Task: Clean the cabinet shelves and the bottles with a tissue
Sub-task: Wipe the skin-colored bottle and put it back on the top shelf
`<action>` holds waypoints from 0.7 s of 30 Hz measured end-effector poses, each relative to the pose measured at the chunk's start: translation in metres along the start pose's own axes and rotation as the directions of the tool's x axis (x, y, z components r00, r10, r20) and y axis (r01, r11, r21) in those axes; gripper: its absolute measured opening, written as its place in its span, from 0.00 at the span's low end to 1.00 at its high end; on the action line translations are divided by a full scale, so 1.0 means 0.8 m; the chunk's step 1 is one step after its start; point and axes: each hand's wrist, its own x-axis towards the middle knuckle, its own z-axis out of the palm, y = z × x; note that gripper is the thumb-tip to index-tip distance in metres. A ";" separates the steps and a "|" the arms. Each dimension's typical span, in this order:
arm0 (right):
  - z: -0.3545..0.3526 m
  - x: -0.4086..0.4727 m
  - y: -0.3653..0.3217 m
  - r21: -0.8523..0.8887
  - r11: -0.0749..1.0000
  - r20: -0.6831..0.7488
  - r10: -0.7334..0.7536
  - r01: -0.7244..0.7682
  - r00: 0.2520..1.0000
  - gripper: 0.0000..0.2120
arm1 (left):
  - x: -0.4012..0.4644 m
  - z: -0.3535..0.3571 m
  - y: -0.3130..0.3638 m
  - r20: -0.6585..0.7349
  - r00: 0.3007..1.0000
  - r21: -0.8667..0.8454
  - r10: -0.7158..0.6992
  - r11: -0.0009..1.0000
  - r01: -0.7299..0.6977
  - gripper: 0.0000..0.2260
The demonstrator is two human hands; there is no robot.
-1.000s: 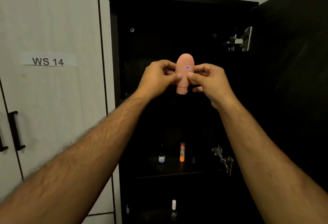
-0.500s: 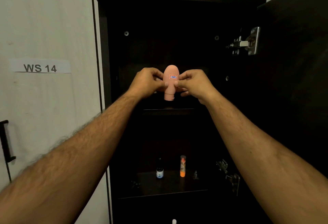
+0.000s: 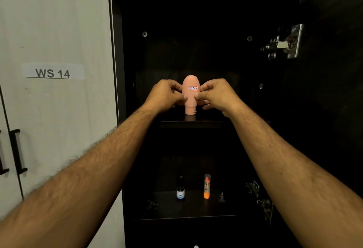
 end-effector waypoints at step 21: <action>-0.018 -0.037 0.001 -0.044 0.993 -0.267 -0.121 0.114 0.956 0.11 | -0.047 -0.022 0.007 -0.305 0.936 0.258 0.175 0.961 -0.096 0.16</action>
